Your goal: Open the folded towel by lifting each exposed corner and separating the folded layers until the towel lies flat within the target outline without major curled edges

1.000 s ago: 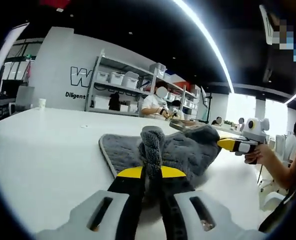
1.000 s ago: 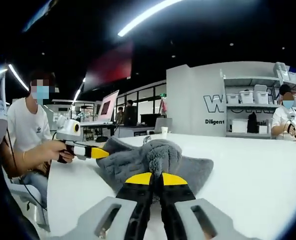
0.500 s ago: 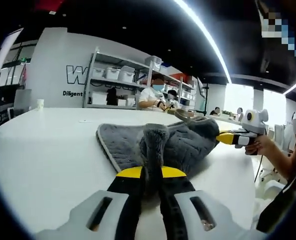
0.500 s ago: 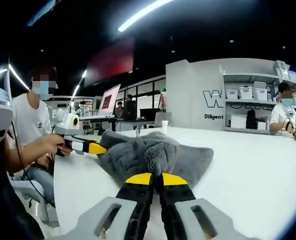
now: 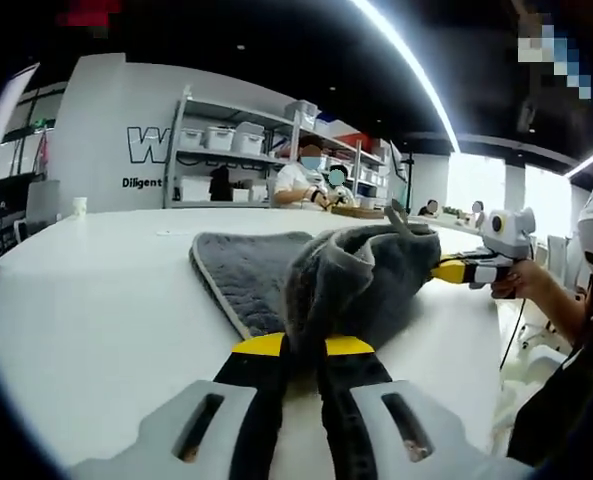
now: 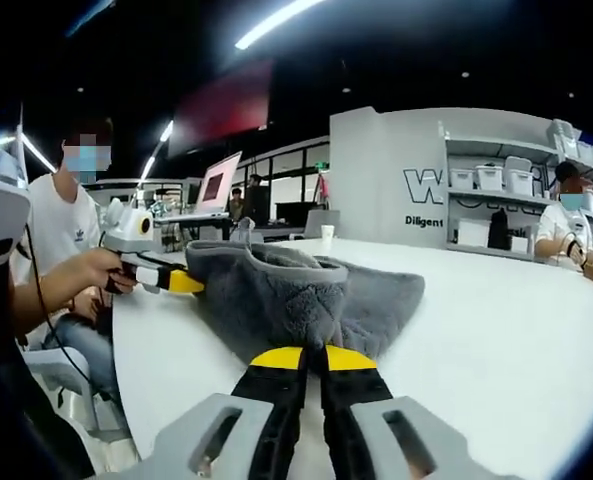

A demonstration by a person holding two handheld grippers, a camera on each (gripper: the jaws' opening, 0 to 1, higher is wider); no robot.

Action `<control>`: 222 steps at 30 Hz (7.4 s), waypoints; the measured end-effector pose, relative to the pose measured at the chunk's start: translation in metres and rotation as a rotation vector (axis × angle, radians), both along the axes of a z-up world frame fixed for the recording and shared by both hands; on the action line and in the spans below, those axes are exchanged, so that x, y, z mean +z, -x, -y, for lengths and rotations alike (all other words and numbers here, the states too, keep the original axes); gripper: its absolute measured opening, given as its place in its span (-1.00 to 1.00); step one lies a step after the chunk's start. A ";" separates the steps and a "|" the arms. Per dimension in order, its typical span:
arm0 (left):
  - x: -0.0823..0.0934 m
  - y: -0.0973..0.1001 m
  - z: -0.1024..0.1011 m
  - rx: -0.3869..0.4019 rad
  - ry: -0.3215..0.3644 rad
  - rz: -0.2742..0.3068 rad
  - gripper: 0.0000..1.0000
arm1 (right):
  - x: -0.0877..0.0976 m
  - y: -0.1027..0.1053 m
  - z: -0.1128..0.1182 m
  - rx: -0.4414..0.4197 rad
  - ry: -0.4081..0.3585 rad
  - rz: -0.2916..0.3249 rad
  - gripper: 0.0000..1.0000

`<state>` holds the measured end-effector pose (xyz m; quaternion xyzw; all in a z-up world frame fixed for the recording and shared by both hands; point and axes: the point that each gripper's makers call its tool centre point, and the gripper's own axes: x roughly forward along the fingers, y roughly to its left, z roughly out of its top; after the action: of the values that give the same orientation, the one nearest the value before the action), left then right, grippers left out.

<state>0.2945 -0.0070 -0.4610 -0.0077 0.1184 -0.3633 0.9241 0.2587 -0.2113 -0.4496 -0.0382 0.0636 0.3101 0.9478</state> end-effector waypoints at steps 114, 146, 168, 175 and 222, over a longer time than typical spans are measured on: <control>0.042 0.022 -0.068 0.352 0.104 0.030 0.98 | 0.074 -0.014 0.069 -0.196 0.065 0.142 0.99; 0.013 0.040 -0.019 0.214 0.197 -0.163 0.33 | 0.071 -0.015 0.052 -0.117 0.086 0.135 0.73; 0.010 0.039 0.007 0.150 0.308 -0.215 -0.24 | 0.066 -0.018 0.043 -0.080 0.098 0.117 0.49; 0.008 0.028 0.001 0.202 0.330 -0.186 -0.52 | 0.066 -0.023 0.039 -0.067 0.107 0.115 0.47; 0.019 0.026 0.074 -0.037 -0.071 0.004 -0.98 | 0.095 -0.128 -0.052 0.099 0.137 0.118 0.35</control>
<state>0.2689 -0.0815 -0.4417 0.0278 0.1294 -0.3758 0.9172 0.3869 -0.1590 -0.3547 -0.1242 0.0266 0.3487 0.9286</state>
